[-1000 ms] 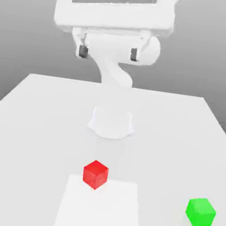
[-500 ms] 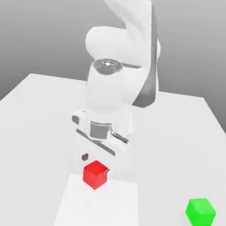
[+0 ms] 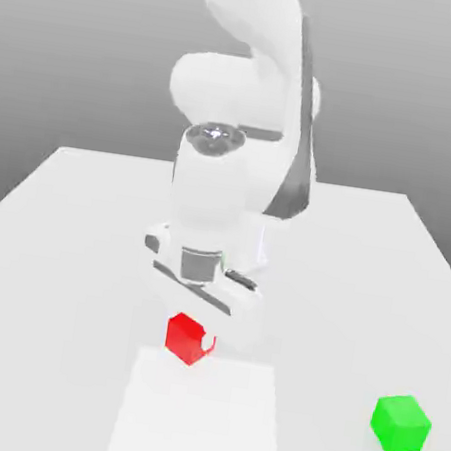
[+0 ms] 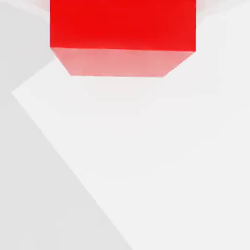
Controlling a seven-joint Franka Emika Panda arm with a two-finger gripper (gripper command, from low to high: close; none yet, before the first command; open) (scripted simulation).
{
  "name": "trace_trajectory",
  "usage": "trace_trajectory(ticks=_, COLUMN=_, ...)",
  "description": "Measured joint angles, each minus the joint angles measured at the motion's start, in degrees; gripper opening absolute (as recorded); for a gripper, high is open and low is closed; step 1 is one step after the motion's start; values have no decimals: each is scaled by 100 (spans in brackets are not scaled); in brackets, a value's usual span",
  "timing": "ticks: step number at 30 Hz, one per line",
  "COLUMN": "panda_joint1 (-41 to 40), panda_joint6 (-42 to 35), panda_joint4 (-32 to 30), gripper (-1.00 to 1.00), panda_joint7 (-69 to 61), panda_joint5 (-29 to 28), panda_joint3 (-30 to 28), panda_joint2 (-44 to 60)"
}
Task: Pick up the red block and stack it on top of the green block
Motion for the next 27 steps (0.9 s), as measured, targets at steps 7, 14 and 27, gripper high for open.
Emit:
trace_trajectory(ticks=7, panda_joint1=351, panda_joint6=-736, panda_joint4=529, gripper=-100, panda_joint7=-493, panda_joint5=-493, panda_joint3=359, panda_joint2=-216)
trace_trajectory(ticks=14, panda_joint1=1372, panda_joint6=-1240, panda_joint4=1526, gripper=-100, panda_joint7=-1664, panda_joint5=-742, panda_joint3=835, panda_joint2=308)
trace_trajectory(ticks=27, panda_joint1=2437, panda_joint6=-926, panda_joint4=2720, gripper=100, panda_joint7=-2879, panda_joint5=-1181, panda_joint3=1218, panda_joint2=1891)
